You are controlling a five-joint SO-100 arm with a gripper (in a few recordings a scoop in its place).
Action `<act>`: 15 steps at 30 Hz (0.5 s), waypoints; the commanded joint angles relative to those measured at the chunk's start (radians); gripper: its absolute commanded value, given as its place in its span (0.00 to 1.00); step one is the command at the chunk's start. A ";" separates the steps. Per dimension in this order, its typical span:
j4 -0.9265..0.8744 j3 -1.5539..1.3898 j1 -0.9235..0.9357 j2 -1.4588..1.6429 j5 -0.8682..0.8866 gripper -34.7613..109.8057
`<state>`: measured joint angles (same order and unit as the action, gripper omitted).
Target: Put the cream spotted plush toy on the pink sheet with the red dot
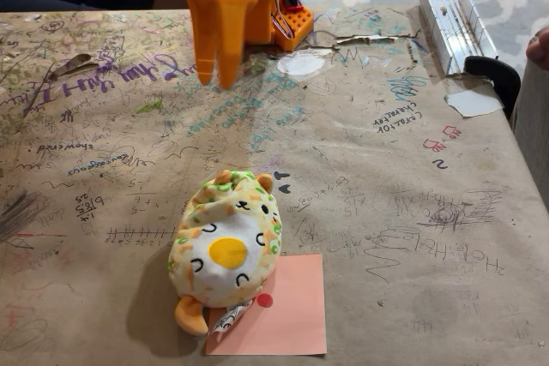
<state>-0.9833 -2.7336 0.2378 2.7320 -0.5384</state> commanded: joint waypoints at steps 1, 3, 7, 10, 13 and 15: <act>0.020 -0.124 0.005 0.169 0.017 0.24; -0.023 -0.175 -0.023 0.287 0.048 0.24; -0.195 -0.261 -0.107 0.552 0.087 0.24; -0.202 -0.319 -0.107 0.614 0.098 0.24; -0.216 -0.330 -0.104 0.637 0.098 0.24; -0.216 -0.334 -0.110 0.638 0.103 0.24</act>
<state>-1.1827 -3.0664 0.1258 3.3563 -0.4387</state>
